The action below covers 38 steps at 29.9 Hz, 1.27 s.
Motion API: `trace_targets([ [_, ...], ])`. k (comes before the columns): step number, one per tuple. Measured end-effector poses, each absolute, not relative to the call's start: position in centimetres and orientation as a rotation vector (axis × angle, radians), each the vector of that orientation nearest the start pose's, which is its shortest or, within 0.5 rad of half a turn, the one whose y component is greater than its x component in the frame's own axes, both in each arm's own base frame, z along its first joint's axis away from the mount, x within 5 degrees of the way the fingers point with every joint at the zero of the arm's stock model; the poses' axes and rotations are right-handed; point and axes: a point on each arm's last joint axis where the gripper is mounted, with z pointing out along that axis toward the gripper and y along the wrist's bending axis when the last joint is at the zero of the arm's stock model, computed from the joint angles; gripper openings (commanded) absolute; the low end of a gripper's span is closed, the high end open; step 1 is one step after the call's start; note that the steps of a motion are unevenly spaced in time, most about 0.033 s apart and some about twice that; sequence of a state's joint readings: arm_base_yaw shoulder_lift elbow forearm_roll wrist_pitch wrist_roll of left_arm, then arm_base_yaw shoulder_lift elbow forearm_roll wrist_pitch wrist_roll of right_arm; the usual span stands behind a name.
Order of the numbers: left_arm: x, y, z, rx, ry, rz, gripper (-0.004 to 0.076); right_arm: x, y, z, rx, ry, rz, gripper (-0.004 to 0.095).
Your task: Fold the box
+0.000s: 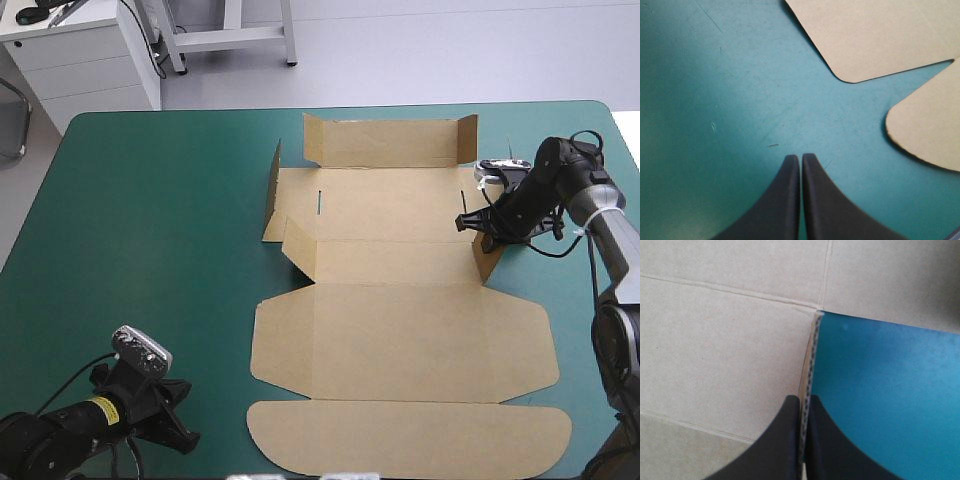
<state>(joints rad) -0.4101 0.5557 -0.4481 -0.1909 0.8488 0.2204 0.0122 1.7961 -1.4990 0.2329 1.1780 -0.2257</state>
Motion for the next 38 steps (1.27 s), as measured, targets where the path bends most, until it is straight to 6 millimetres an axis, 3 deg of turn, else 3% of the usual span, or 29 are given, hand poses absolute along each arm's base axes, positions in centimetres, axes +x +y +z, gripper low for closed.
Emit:
trace_targets([
  [4, 7.7, -4.8, 26.2, 0.677, 2.343, -0.318, -0.0008, 37.4, 2.4, 28.6, -0.352, 2.851, 0.268, -0.0019],
  [11, 8.4, -5.0, 30.0, 0.631, 2.177, -0.327, -0.0008, 38.5, 2.9, 32.6, -0.600, 2.658, 0.194, -0.0019],
  [16, 8.6, -5.0, 32.2, 0.611, 2.074, -0.327, -0.0008, 39.0, 5.2, 35.0, -0.856, 2.465, 0.117, -0.0019],
  [22, 8.6, -5.0, 32.8, 0.607, 2.052, -0.327, -0.0008, 39.1, 9.3, 37.4, -1.189, 2.155, 0.003, -0.0020],
  [30, 8.7, -5.0, 33.0, 0.597, 2.029, -0.328, -0.0008, 37.5, 15.6, 37.9, -1.605, 1.785, -0.087, -0.0020],
  [38, 9.0, -5.1, 33.6, 0.566, 1.957, -0.327, -0.0008, 37.0, 19.7, 36.6, -1.779, 1.600, -0.058, -0.0020],
])
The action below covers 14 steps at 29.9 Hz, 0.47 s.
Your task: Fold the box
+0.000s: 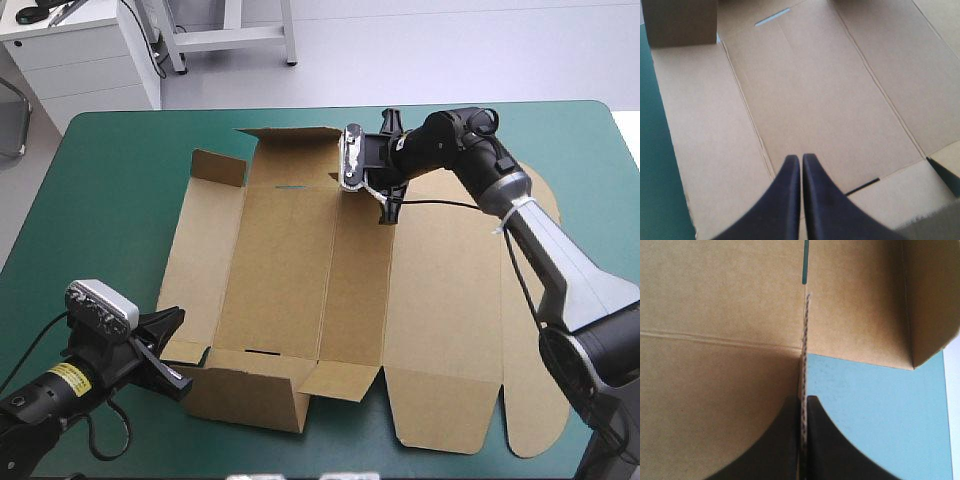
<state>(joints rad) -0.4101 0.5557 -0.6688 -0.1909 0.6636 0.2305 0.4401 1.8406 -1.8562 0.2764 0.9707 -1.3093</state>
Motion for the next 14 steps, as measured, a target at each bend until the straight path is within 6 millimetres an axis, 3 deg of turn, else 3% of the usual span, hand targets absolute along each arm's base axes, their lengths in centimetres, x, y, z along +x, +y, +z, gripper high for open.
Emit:
trace_targets([
  [11, 9.1, -5.1, 33.8, 0.560, 1.944, -0.327, -0.0008, 38.5, 21.7, 32.1, -1.868, 1.600, 0.103, -0.0010],
  [14, 9.1, -5.1, 33.8, 0.564, 1.943, -0.320, -0.0008, 39.0, 22.0, 31.4, -1.852, 1.602, 0.104, 0.0082],
])
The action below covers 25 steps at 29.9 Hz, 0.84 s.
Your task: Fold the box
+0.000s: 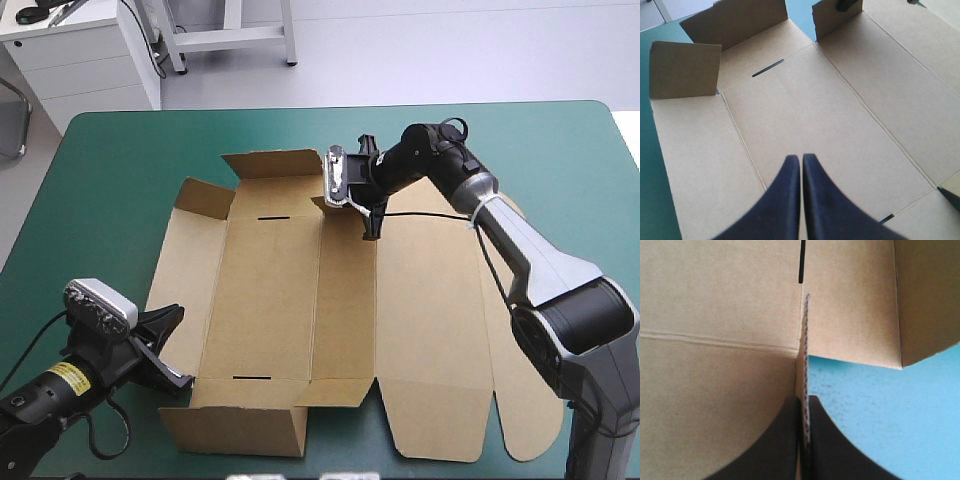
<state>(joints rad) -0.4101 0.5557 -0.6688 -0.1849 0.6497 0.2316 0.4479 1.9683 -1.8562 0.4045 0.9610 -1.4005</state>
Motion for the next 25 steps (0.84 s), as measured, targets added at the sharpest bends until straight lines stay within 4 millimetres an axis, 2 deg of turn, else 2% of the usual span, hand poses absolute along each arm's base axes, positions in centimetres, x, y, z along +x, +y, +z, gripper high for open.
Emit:
trace_targets([
  [6, 9.2, -4.9, 33.8, 0.572, 1.933, -0.287, -0.0008, 39.6, 22.2, 31.3, -1.809, 1.590, 0.076, 0.0494],
  [9, 9.2, -4.9, 33.9, 0.569, 1.923, -0.285, -0.0008, 39.7, 22.2, 31.4, -1.796, 1.592, 0.071, 0.0567],
  [13, 9.3, -4.9, 33.9, 0.567, 1.917, -0.284, -0.0008, 39.6, 22.0, 31.8, -1.690, 1.706, 0.110, 0.0522],
  [16, 9.3, -4.9, 33.9, 0.567, 1.916, -0.284, -0.0008, 39.2, 21.5, 32.8, -1.577, 1.819, 0.119, 0.0430],
  [22, 9.3, -4.9, 34.0, 0.566, 1.914, -0.284, -0.0008, 38.3, 19.8, 35.0, -1.383, 1.993, 0.048, 0.0103],
  [24, 9.3, -4.9, 34.0, 0.566, 1.914, -0.284, -0.0008, 38.1, 19.0, 35.7, -1.260, 2.074, 0.050, -0.0009],
  [25, 9.3, -4.9, 34.0, 0.566, 1.914, -0.284, -0.0008, 38.2, 18.4, 36.0, -1.183, 2.117, 0.052, -0.0017],
])
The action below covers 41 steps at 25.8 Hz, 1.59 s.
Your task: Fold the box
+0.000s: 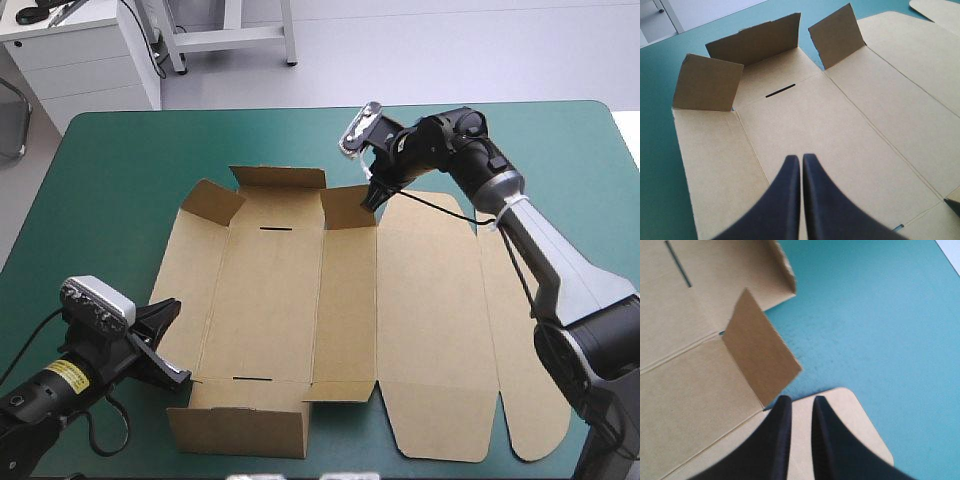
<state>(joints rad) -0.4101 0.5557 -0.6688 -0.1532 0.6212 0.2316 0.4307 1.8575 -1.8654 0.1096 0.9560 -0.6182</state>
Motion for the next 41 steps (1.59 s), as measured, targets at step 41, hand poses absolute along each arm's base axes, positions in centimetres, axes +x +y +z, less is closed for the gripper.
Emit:
trace_targets([
  [41, 17.7, -7.8, 40.4, 0.694, 2.167, -0.129, -0.0002, 14.7, 2.0, 34.0, -0.360, 2.488, 0.155, -0.0019],
])
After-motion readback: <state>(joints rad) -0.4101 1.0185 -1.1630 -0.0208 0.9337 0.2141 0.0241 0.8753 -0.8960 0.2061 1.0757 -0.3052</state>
